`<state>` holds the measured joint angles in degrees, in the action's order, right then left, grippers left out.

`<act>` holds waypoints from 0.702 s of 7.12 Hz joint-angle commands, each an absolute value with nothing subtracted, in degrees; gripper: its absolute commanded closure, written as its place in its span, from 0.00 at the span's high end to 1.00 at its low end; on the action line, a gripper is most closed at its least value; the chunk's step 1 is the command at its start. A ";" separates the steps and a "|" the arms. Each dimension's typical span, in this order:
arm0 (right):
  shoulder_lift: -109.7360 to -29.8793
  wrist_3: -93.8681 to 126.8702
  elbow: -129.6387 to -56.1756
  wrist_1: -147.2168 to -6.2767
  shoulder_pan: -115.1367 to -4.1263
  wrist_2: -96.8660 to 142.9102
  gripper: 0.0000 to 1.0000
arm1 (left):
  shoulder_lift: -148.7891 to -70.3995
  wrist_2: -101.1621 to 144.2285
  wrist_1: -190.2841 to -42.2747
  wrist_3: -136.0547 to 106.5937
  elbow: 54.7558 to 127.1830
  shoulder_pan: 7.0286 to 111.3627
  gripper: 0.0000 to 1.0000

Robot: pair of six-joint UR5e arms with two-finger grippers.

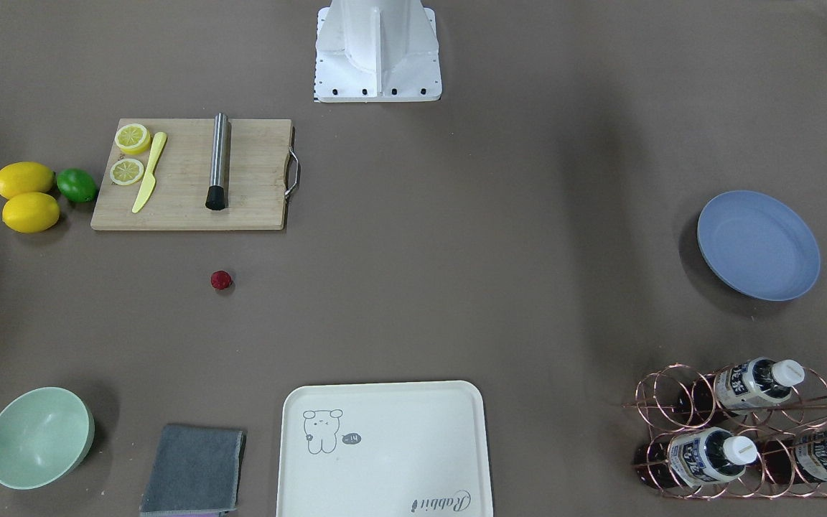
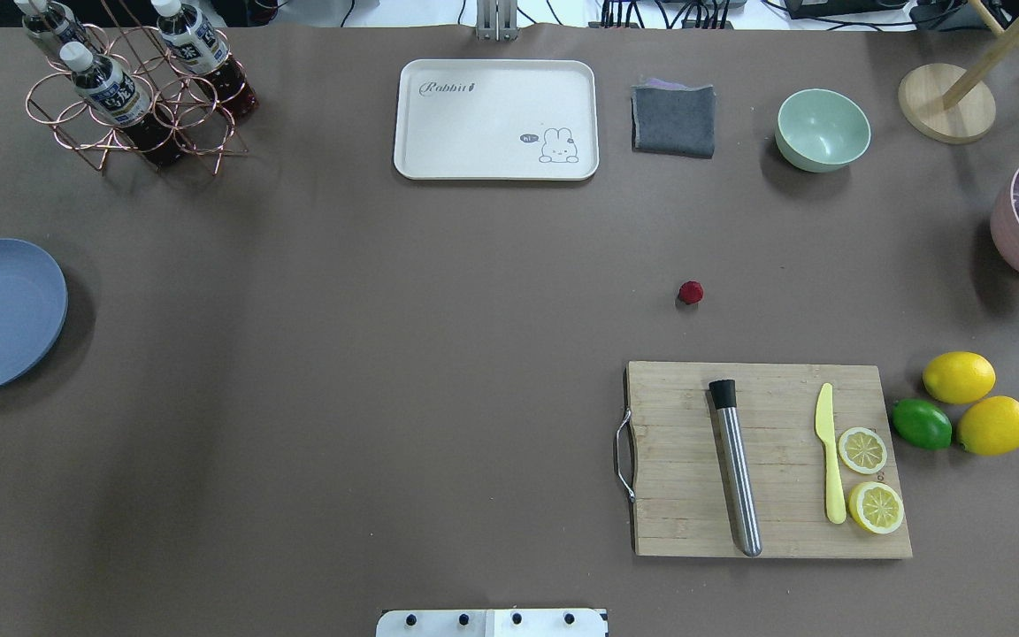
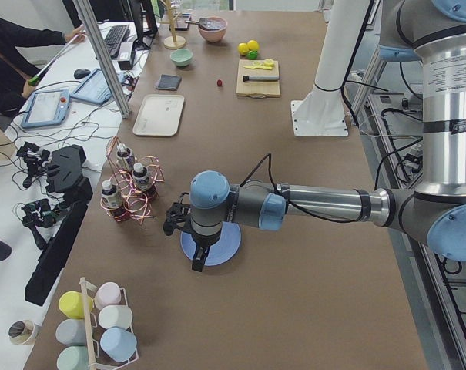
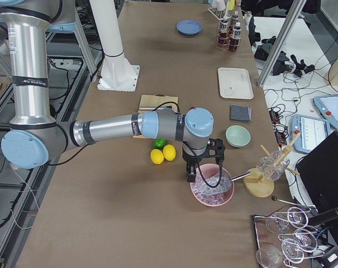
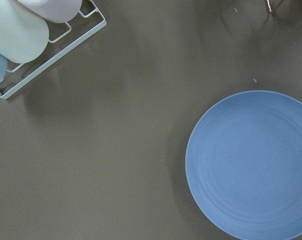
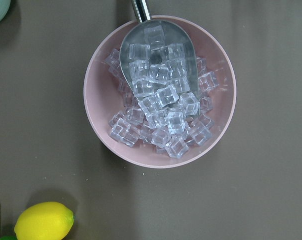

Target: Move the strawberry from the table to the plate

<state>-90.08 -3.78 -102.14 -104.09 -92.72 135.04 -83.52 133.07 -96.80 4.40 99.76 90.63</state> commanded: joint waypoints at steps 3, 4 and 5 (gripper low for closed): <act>-89.74 -3.78 -102.56 -104.06 -92.72 135.26 1.00 | -83.58 133.07 -96.77 4.39 99.23 90.53 0.98; -89.74 -3.78 -102.48 -104.06 -92.72 135.26 1.00 | -83.50 133.07 -96.77 4.31 99.32 90.61 0.98; -89.65 -3.78 -102.48 -104.06 -92.72 135.26 1.00 | -83.50 133.07 -96.77 4.31 99.32 90.62 0.98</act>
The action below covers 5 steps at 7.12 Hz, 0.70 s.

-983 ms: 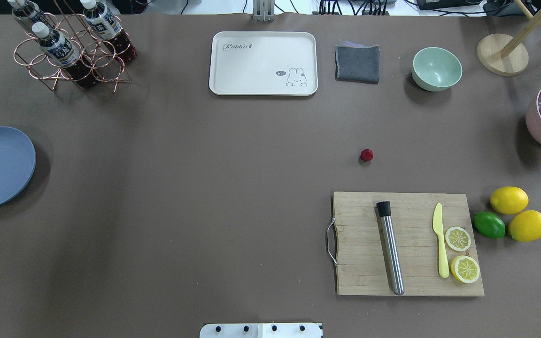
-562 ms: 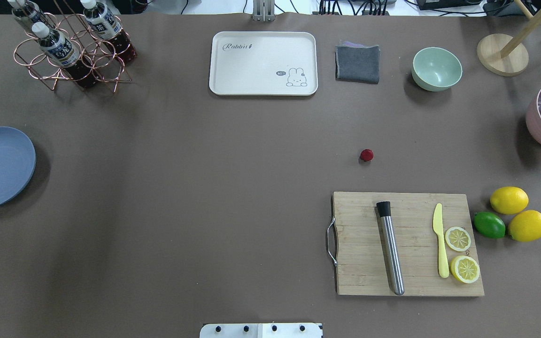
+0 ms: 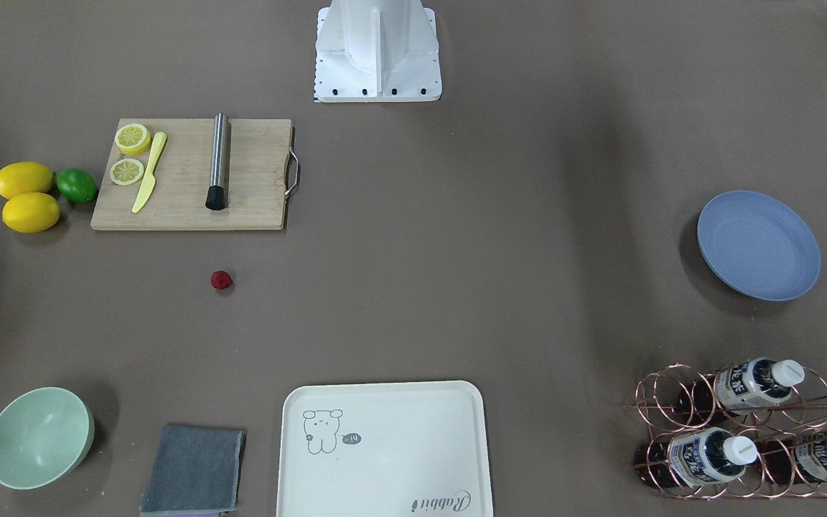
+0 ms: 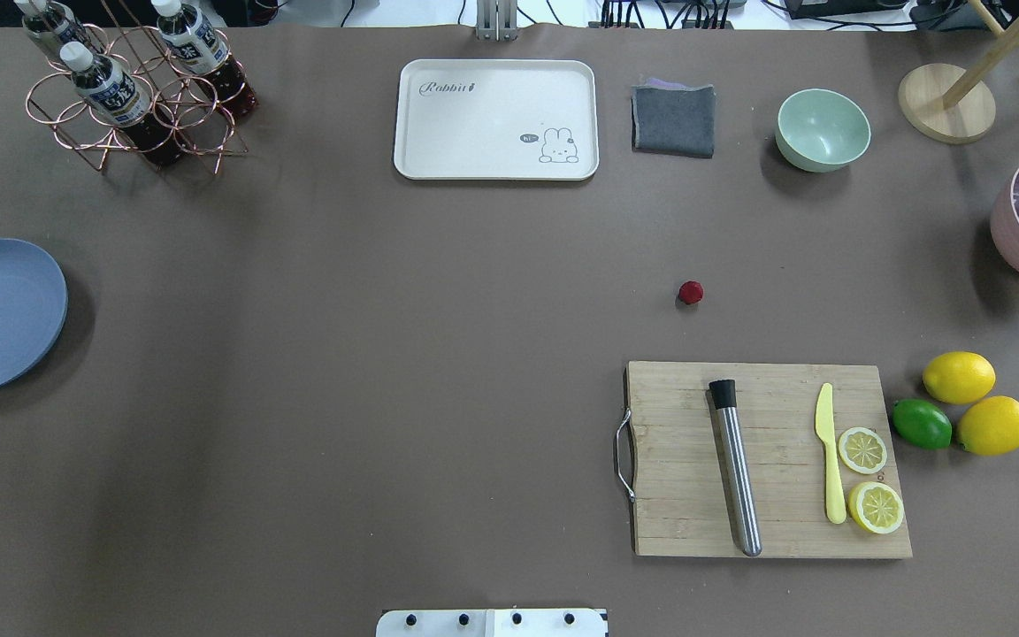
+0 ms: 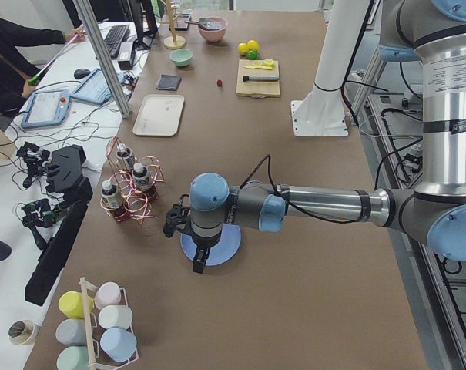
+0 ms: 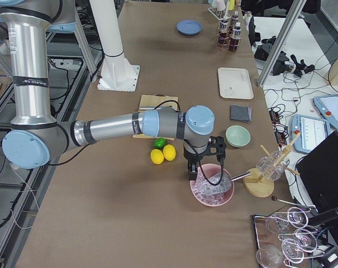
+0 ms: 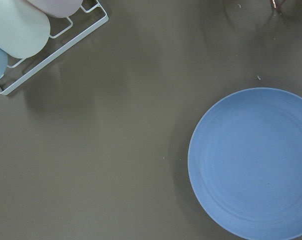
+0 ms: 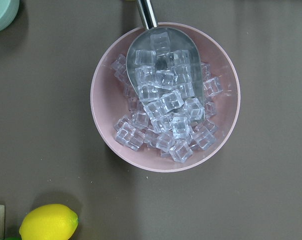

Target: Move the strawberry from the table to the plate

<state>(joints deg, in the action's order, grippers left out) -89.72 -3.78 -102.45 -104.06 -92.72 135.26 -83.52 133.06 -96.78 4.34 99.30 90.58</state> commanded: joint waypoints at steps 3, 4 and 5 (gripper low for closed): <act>-89.56 -3.78 -102.57 -104.06 -92.72 135.26 1.00 | -83.58 132.98 -96.77 4.22 98.96 90.53 0.98; -89.47 -3.78 -102.48 -104.06 -92.72 135.26 1.00 | -83.58 132.98 -96.77 4.22 98.96 90.53 0.98; -89.47 -3.78 -102.39 -104.06 -92.64 135.26 1.00 | -83.50 132.98 -96.77 4.22 98.96 90.53 0.98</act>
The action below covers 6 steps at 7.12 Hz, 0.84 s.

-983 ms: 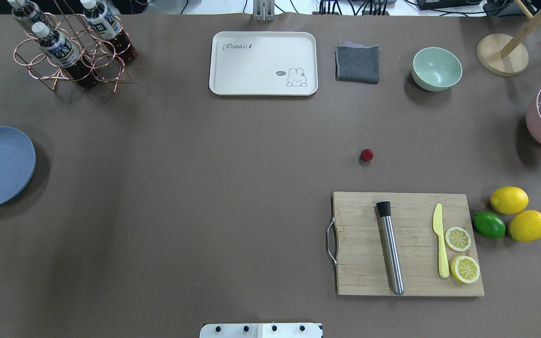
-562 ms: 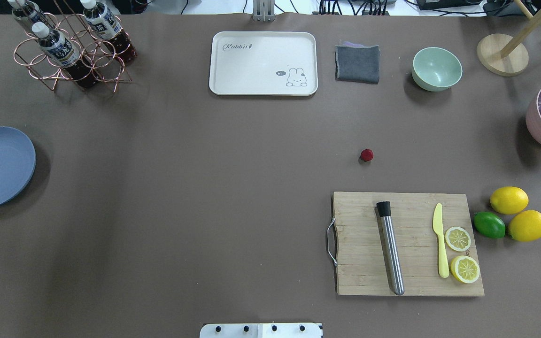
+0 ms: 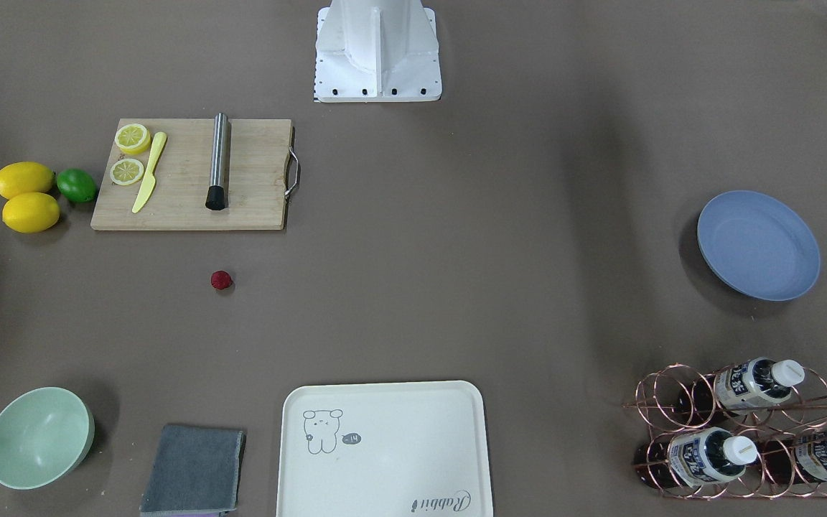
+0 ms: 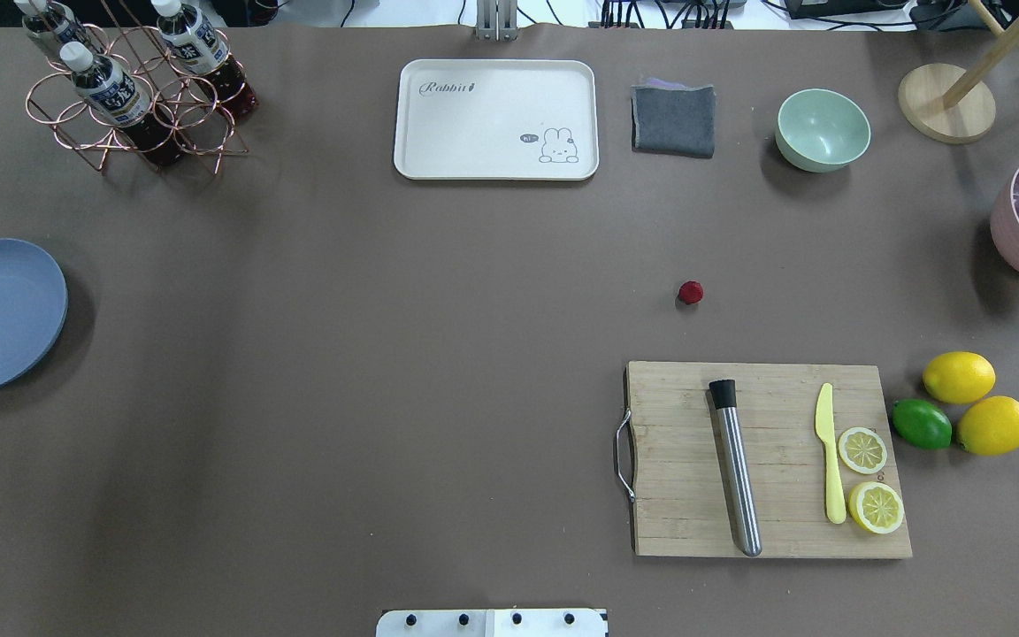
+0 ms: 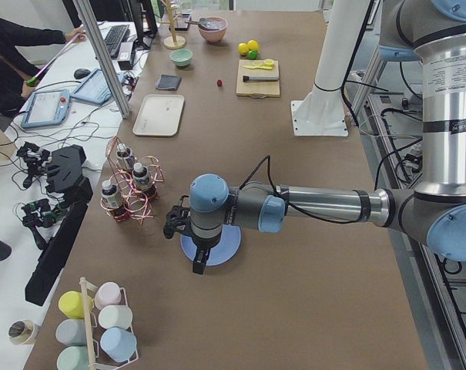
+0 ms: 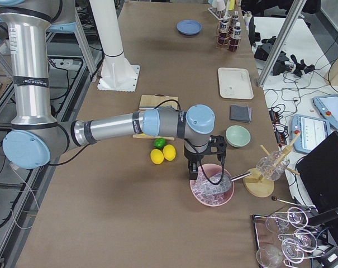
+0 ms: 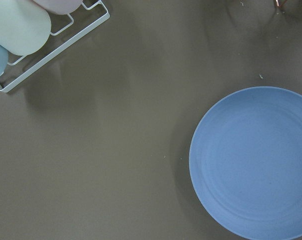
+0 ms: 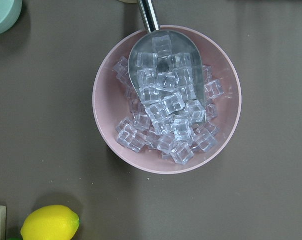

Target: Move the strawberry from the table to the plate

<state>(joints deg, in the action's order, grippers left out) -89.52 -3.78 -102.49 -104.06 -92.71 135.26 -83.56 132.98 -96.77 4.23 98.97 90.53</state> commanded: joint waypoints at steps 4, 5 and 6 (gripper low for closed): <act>-89.56 -3.78 -102.57 -104.06 -92.72 135.26 1.00 | -83.58 133.15 -96.77 3.87 99.14 90.53 0.98; -89.39 -3.69 -102.92 -104.06 -92.72 135.26 1.00 | -84.45 133.68 -96.77 4.04 99.49 90.35 0.98; -89.12 -2.47 -103.62 -104.06 -92.64 135.35 1.00 | -84.90 135.77 -97.90 3.96 99.84 90.26 0.98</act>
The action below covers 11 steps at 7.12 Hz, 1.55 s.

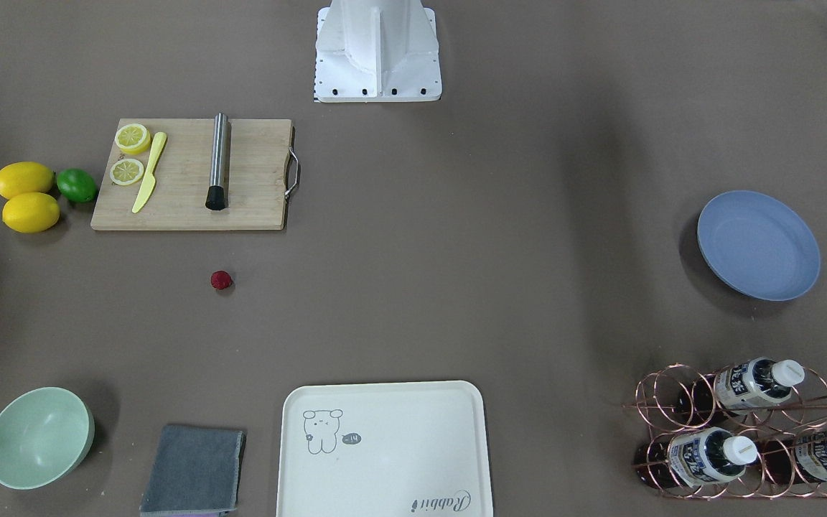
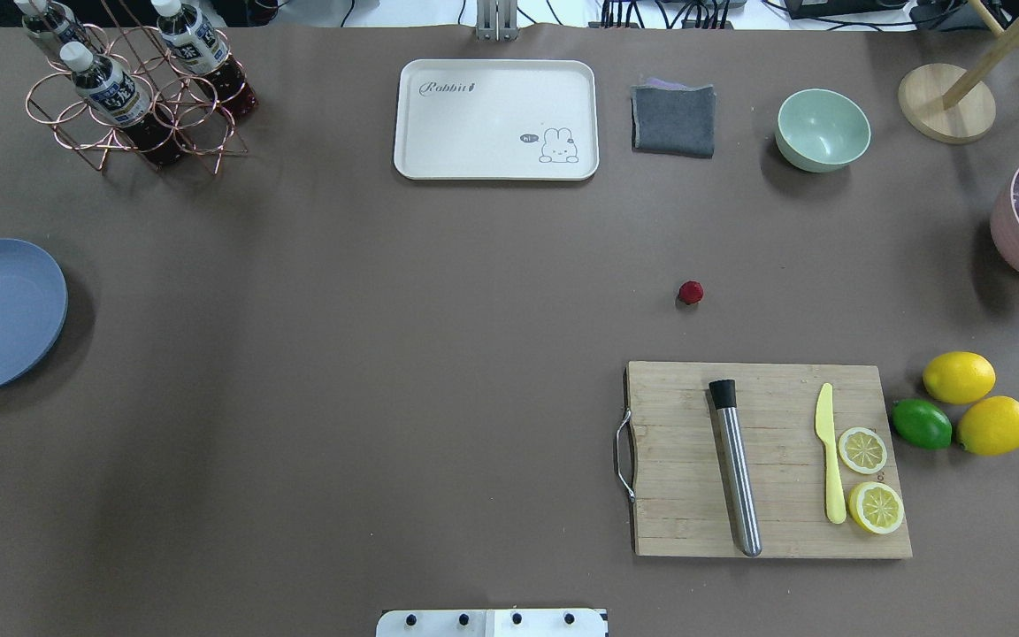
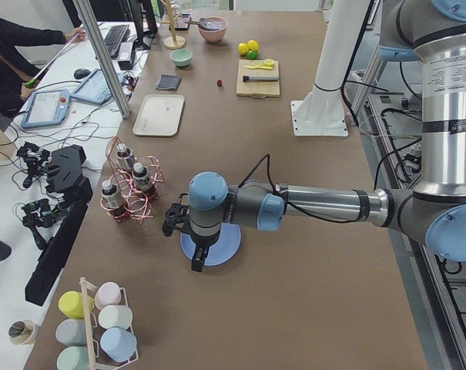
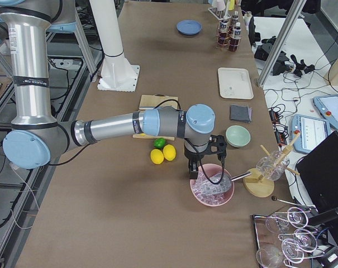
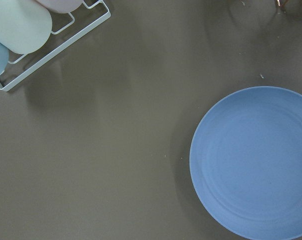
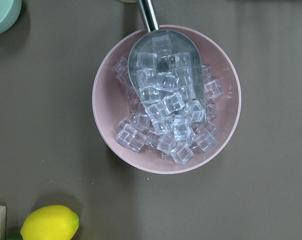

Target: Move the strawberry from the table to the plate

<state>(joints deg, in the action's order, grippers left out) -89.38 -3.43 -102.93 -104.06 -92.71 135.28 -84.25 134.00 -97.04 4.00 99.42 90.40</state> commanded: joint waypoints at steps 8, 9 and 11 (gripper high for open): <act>-83.16 35.82 -106.00 -82.44 -71.49 136.59 1.00 | -90.01 140.62 -111.35 0.62 87.49 83.15 0.98; -81.67 40.12 -106.08 -82.27 -68.67 135.54 1.00 | -89.91 140.19 -124.06 -0.34 78.75 83.14 0.98; -81.13 48.82 -106.09 -77.20 -63.04 130.54 1.00 | -92.02 140.10 -129.99 -7.70 72.08 82.97 0.98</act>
